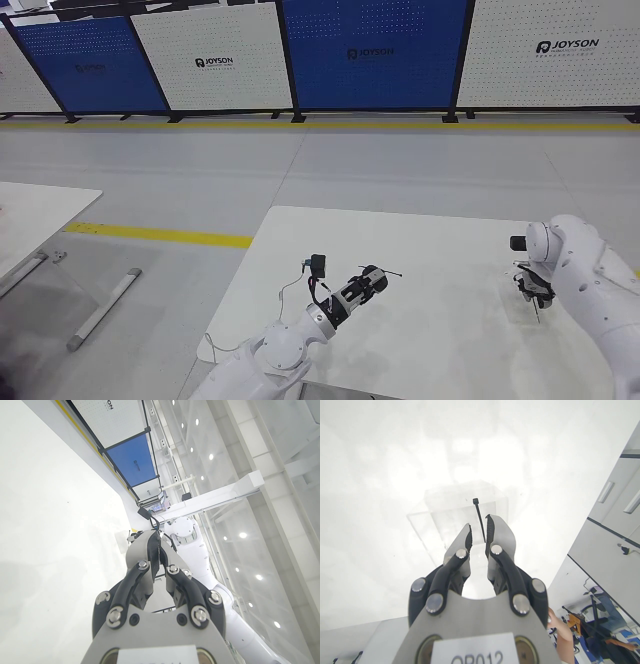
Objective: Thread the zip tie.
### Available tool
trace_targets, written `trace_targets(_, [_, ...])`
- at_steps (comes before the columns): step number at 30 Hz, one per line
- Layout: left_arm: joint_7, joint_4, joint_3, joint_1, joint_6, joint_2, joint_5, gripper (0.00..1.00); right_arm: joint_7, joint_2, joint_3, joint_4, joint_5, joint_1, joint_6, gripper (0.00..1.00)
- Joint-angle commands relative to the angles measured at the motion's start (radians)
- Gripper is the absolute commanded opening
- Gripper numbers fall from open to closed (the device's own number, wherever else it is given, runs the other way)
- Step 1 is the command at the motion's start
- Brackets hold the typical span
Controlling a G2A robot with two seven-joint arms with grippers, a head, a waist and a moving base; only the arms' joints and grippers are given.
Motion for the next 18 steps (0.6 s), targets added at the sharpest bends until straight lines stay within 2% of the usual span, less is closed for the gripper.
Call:
trace_targets(1, [0.000,0.000,0.000,0.000,0.000,0.000,0.000,0.00,-0.007,-0.007,-0.001,0.021,0.002,0.004,-0.005,0.18])
trace_targets(9, [0.000,0.000,0.000,0.000,0.000,0.000,0.000,0.00,-0.050,-0.028,0.002,0.085,0.005,0.017,-0.028,0.21])
trace_targets(18, [0.000,0.000,0.000,0.000,0.000,0.000,0.000,0.00,-0.064,-0.042,0.004,0.112,-0.007,0.022,-0.034,0.20])
